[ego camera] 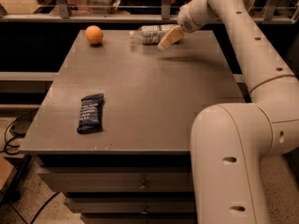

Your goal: Move blue plastic bottle near rxbar blueberry

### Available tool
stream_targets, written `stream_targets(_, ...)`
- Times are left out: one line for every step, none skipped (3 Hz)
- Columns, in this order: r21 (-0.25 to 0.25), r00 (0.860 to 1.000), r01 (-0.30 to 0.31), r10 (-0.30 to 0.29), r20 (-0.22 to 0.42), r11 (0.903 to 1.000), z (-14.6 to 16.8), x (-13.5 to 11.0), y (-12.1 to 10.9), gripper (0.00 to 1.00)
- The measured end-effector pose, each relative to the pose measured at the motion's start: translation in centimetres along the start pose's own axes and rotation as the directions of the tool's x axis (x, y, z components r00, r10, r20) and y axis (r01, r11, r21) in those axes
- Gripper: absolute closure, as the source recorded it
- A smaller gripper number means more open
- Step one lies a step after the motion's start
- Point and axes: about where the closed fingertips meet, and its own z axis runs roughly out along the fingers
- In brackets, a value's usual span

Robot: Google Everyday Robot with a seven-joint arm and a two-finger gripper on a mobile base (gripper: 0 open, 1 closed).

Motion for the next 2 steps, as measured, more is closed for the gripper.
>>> stream_targets(-0.017,1.0,-0.013,0.013,0.01,0.9998,0.46,-0.09,0.31,0.0)
stream_targets(-0.033,0.999,-0.026,0.027,0.022,0.9991,0.94,-0.21,0.61,0.0)
